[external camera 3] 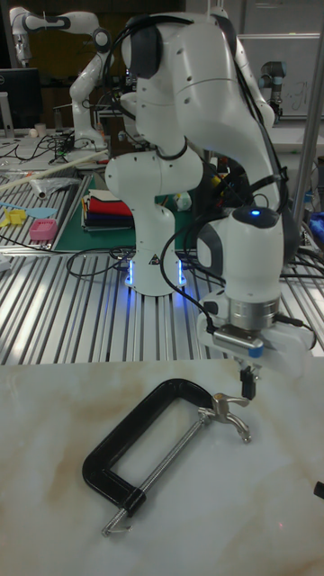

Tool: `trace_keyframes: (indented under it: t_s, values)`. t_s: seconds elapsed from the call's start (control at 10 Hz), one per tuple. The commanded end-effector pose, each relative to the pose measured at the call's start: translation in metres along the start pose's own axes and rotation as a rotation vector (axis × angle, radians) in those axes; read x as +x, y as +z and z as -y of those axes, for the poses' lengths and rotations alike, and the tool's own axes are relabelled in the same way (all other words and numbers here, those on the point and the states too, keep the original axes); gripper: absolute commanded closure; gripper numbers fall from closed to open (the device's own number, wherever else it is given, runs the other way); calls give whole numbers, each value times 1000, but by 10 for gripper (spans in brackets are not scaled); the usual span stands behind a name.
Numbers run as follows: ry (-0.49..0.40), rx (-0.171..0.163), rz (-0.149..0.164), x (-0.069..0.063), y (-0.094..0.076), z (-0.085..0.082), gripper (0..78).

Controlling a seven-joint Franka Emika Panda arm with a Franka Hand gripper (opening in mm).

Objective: Turn off the water tap

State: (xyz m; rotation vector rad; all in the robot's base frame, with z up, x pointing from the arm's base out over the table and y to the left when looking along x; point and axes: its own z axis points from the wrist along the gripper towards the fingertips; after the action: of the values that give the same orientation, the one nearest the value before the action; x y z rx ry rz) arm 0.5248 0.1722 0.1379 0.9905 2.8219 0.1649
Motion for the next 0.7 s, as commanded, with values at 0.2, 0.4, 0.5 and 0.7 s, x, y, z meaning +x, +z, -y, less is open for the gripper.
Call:
trace_keyframes:
  t_s: [0.2, 0.4, 0.5, 0.7]
  values:
    - [-2, 7, 12, -6, 3, -2, 776]
    - [4, 9, 13, -12, 2, -6, 776]
    - [4, 11, 16, -13, 1, -7, 776]
    - [3, 8, 22, -15, 2, -6, 776]
